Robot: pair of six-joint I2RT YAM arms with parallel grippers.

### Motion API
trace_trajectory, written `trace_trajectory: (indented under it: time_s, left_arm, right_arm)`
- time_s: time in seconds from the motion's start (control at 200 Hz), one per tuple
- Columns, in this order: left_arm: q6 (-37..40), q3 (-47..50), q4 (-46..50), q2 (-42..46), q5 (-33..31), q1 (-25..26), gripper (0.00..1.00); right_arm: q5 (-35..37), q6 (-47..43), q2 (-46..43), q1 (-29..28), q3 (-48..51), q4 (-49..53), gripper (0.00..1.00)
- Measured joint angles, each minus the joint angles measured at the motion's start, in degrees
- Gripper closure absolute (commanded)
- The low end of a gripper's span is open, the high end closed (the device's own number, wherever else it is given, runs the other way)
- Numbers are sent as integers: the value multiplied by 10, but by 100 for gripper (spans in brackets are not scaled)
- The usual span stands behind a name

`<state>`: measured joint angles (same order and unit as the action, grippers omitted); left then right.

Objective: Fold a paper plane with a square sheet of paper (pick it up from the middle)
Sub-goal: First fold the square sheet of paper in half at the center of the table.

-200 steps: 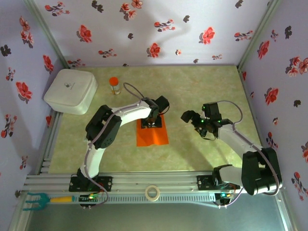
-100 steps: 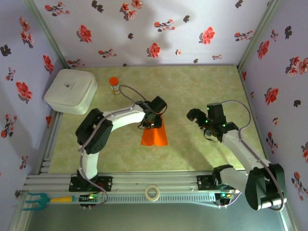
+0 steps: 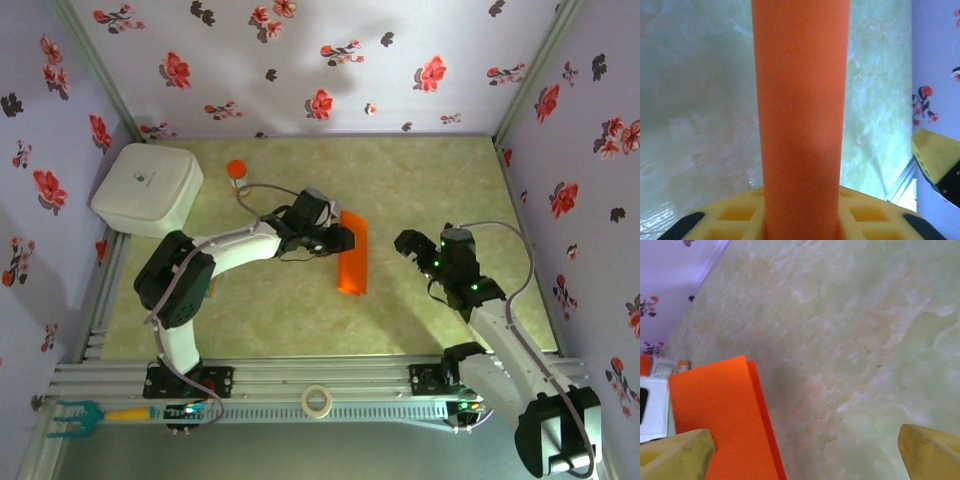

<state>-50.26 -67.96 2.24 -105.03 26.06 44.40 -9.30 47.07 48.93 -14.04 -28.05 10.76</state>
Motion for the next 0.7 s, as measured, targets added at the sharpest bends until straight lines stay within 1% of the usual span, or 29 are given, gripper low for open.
trace_trajectory:
  time_s: [0.135,0.27,0.515,0.7]
  left_arm:
    - [-29,28,-49,0,42,-13,69]
    - [-46,47,-67,-4,60,-21,70]
    - [-50,64,-72,-30,66,-31,69]
    - [-43,67,-46,-35,52,-31,63]
  right_arm:
    - [-38,-5,32,0,0,-15,6]
    - [-78,-5,68,0,-1,-33,8]
    - [-134,-1,120,0,-1,-68,12]
    - [-156,1,144,0,-4,-81,13]
